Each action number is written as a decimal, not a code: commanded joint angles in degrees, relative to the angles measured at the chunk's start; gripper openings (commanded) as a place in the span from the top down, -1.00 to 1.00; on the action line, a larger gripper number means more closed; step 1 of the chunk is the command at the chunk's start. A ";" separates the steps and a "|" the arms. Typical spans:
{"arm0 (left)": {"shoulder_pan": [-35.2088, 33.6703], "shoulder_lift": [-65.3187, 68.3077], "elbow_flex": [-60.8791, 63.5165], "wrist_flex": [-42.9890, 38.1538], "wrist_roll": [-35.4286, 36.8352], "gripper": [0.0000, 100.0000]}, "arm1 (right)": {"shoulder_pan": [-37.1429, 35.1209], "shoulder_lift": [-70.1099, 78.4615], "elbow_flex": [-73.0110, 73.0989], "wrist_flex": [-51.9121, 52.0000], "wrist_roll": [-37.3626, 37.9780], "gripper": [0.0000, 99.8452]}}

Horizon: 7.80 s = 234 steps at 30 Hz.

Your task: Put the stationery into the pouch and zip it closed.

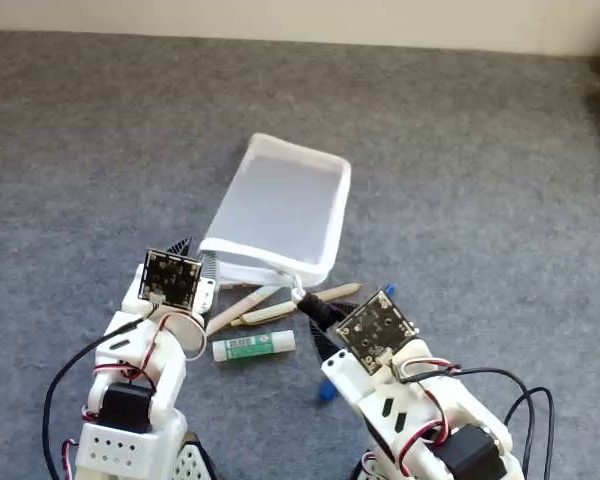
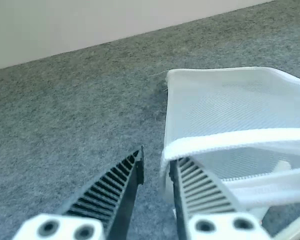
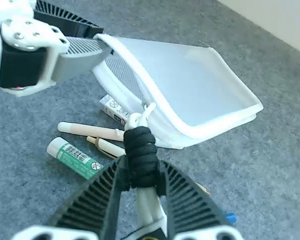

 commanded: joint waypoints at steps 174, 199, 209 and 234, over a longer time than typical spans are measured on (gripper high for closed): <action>-9.71 83.82 -89.27 47.38 16.09 0.98 | 11.74 47.78 -31.43 -19.38 -23.74 0.99; -8.48 83.82 -89.36 46.86 16.09 0.98 | -1.98 42.86 -31.43 -38.81 -15.30 0.99; -8.48 83.82 -89.27 46.86 16.09 0.98 | -2.15 42.86 -31.78 -52.00 -15.30 0.99; -8.84 83.82 -89.27 47.03 16.09 0.98 | -14.81 44.70 -20.09 -84.53 2.90 0.99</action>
